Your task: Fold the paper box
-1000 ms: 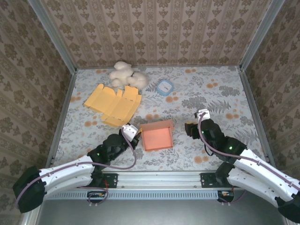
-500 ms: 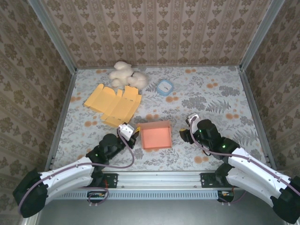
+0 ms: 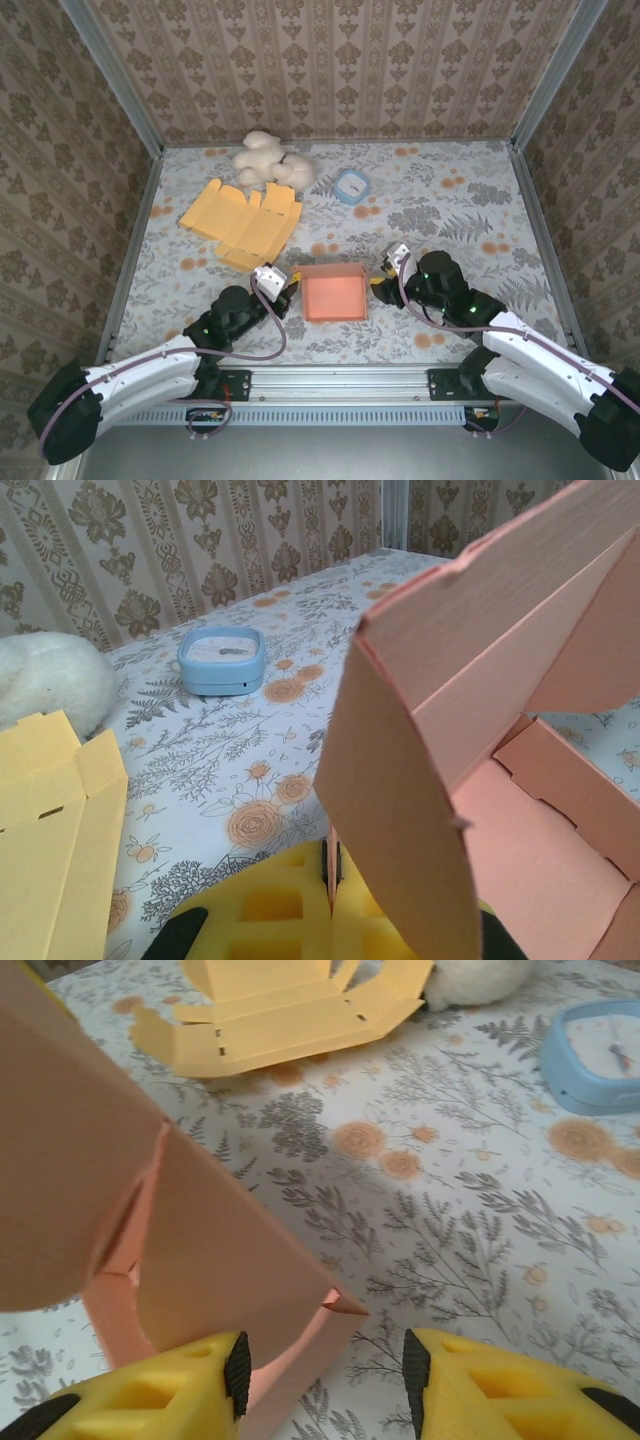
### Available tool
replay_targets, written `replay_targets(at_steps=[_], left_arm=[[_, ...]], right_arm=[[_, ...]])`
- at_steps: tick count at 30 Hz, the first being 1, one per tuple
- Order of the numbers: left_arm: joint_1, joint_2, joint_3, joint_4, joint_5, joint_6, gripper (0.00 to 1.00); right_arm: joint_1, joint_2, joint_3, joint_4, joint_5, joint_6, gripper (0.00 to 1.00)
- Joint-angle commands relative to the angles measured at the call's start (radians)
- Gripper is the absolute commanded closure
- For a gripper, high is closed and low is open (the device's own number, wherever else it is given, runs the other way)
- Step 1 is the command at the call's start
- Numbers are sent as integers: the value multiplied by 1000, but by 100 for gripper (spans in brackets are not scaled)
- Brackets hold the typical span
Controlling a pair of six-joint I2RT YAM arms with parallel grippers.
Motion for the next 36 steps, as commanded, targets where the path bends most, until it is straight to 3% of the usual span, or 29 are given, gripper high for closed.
replay_targets(at_steps=[1, 22, 36], left_arm=[[5, -15, -8, 49, 20, 2, 100], [6, -43, -28, 87, 153, 6, 100], [1, -47, -34, 107, 225, 26, 100]], right_arm=[[-1, 12, 6, 58, -105, -50, 53], [4, 52, -6, 123, -235, -205, 68], [13, 8, -42, 159, -287, -341, 67]])
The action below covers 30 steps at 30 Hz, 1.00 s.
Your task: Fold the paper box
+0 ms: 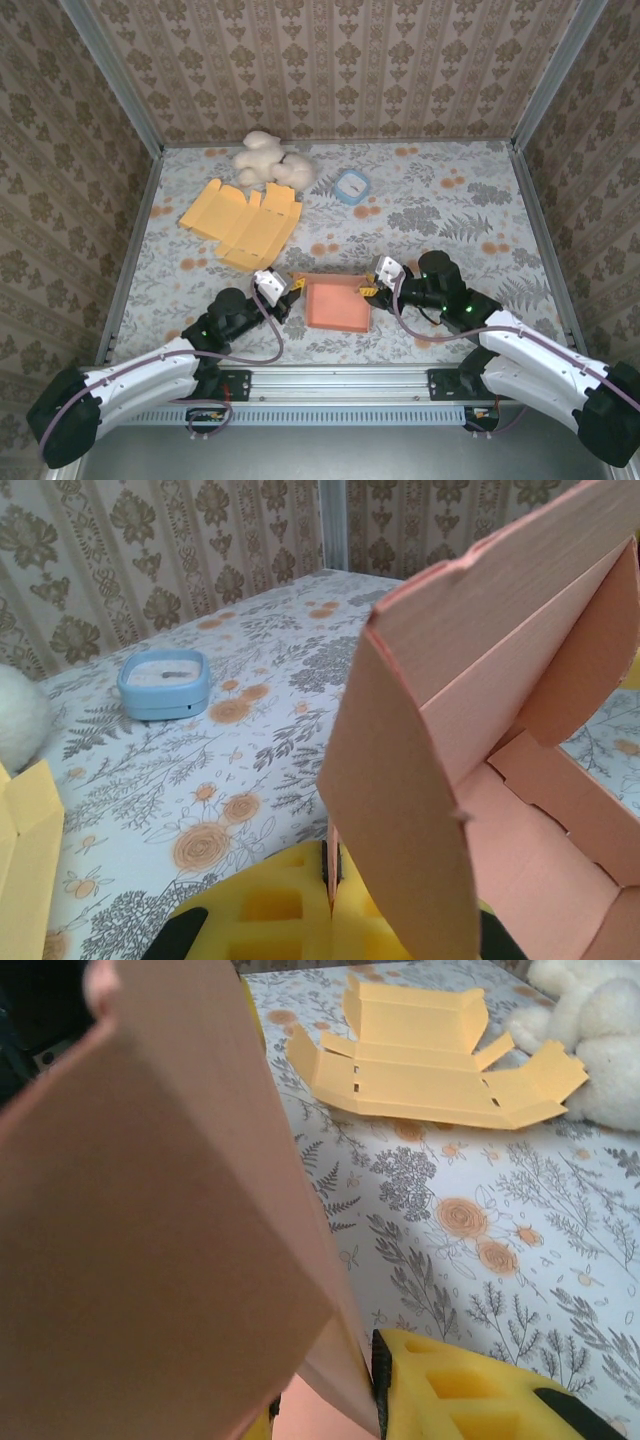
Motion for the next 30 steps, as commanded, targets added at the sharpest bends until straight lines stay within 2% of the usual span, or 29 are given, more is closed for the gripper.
replay_targets(at_steps=[1, 6, 12, 14, 18, 23, 30], left_arm=[[-8, -19, -11, 74, 80, 17, 100], [-12, -20, -12, 74, 76, 18, 100], [-11, -20, -9, 72, 50, 7, 100], [-11, -20, -3, 66, 28, -5, 100], [-12, -22, 11, 49, -4, -37, 99], [-12, -20, 36, 20, -52, -98, 90], [-13, 41, 65, 23, -121, -225, 90]], right_arm=[[6, -22, -22, 57, -49, -88, 67], [6, -31, -25, 59, -69, -149, 69], [6, -29, -32, 56, -79, -156, 87], [6, -28, -35, 60, -61, -150, 90], [6, -28, -40, 75, -25, -140, 89], [7, -27, -45, 86, 1, -137, 88], [30, -9, -80, 157, 103, -125, 88]])
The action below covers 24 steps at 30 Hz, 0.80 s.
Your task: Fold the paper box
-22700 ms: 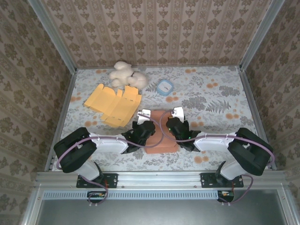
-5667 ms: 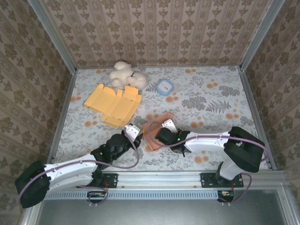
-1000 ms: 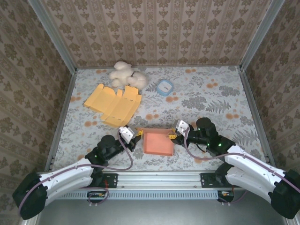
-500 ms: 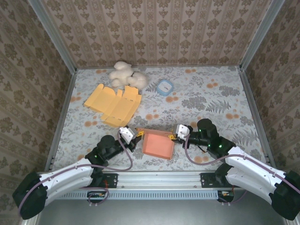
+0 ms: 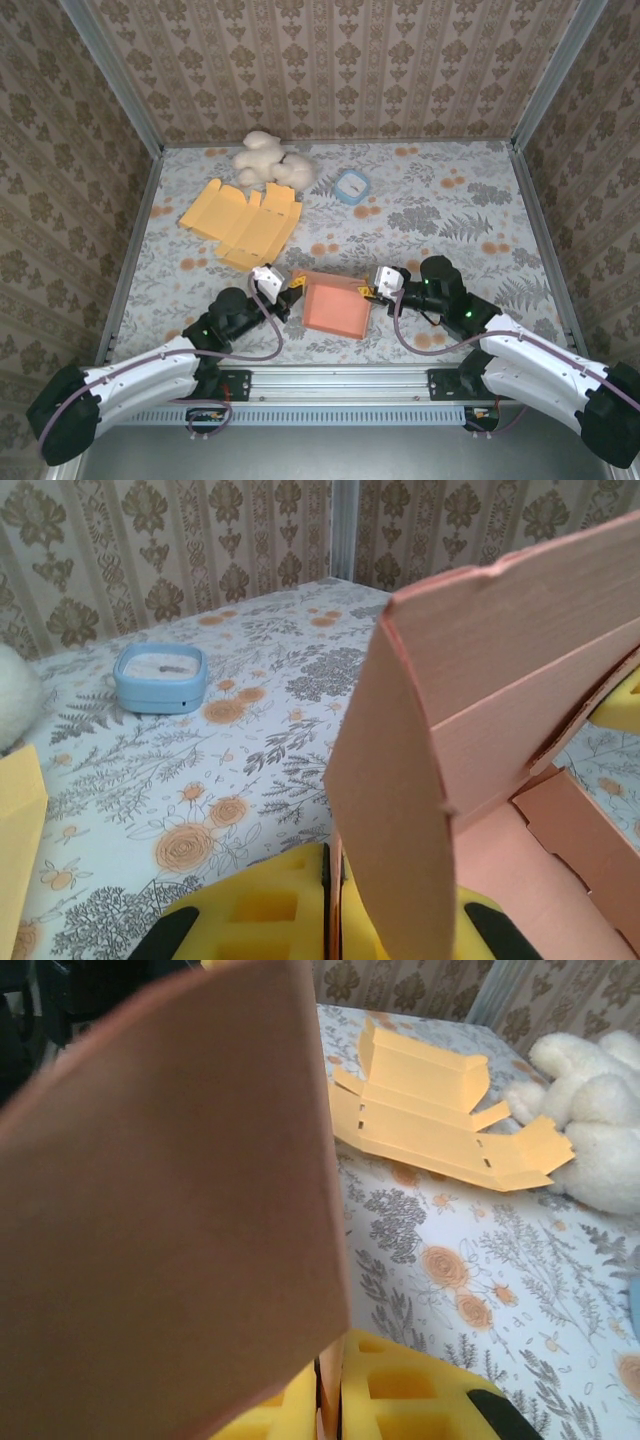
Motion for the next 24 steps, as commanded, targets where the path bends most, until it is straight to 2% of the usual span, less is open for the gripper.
replay_targets(at_steps=[1, 4, 6, 11, 14, 18, 22, 24], left_arm=[[3, 35, 48, 31, -73, -117, 90], [1, 96, 63, 71, -84, -152, 90], [0, 148, 76, 110, -100, -146, 90], [0, 304, 137, 195, -175, -17, 98], [5, 390, 163, 285, -181, 86, 100], [8, 470, 171, 407, -118, 202, 100], [7, 577, 141, 559, -70, 237, 100], [5, 649, 127, 638, -88, 228, 100]], right_arm=[[19, 16, -32, 61, 117, 13, 88], [43, 39, -37, 92, 169, 10, 85], [55, 57, -30, 91, 186, 2, 79], [63, 70, 10, 39, 209, 10, 69], [63, 60, 28, 1, 256, 13, 67], [63, 70, 45, -31, 313, 10, 66], [64, 102, 40, -18, 331, 12, 67], [65, 115, 34, -3, 338, 21, 68]])
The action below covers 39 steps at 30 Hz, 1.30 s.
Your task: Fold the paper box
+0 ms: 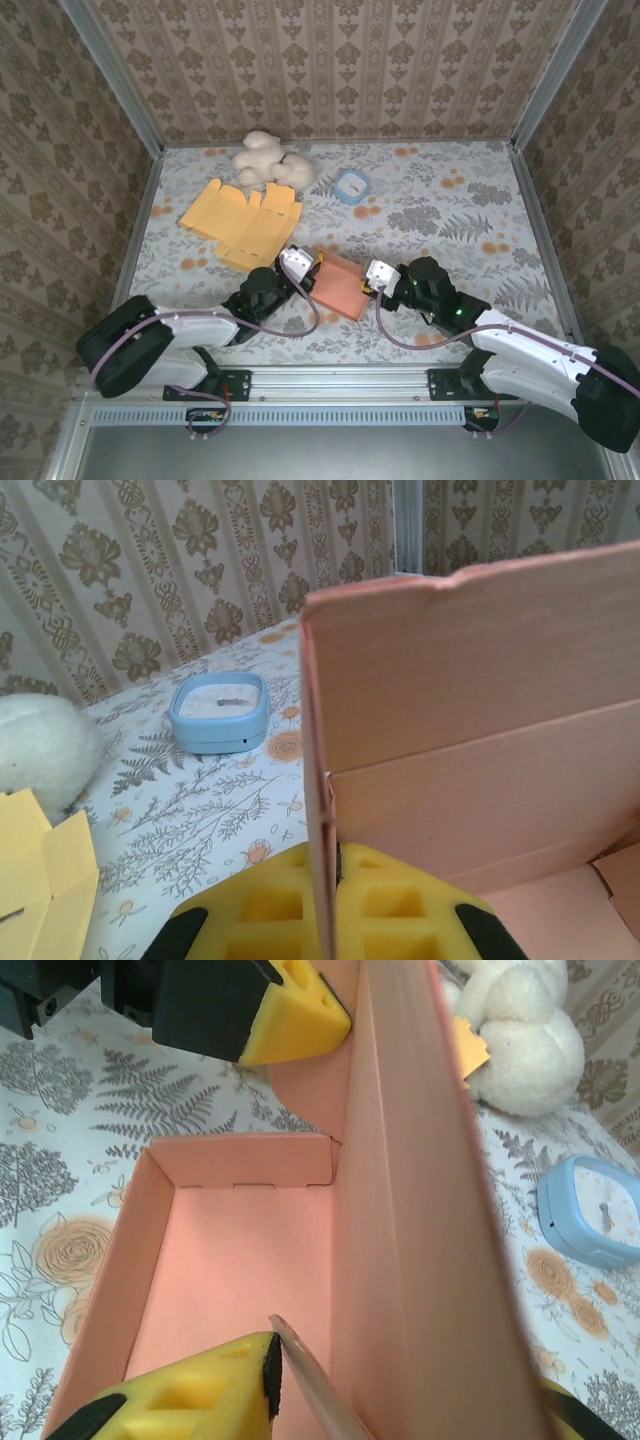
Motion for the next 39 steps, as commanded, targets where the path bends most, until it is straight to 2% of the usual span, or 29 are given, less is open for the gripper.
replay_targets(at_steps=[1, 5, 8, 11, 24, 28, 34, 37, 39], left_arm=[[0, 101, -25, 226, 14, 37, 99], [-30, 220, 0, 269, -82, -18, 95], [-98, 294, 35, 270, -161, 20, 93], [-130, 332, 52, 272, -207, 13, 92], [-175, 330, 31, 269, -199, -109, 83], [-195, 306, 15, 267, -208, -131, 83], [-205, 257, 15, 245, -152, -210, 84], [-220, 241, 29, 197, -139, -212, 77], [-226, 237, 28, 166, -147, -209, 77]], right_arm=[[10, 23, 15, 8, 48, 23, 68], [38, 37, 5, 13, 96, 32, 68], [50, 33, 3, -1, 118, 33, 68], [61, 15, -1, -14, 135, 36, 69], [122, -48, -15, -71, 214, 56, 70], [157, -40, -9, -82, 251, 58, 71], [196, -27, -1, -95, 315, 71, 74], [211, -39, -4, -106, 334, 78, 74], [219, -51, -6, -117, 341, 83, 74]])
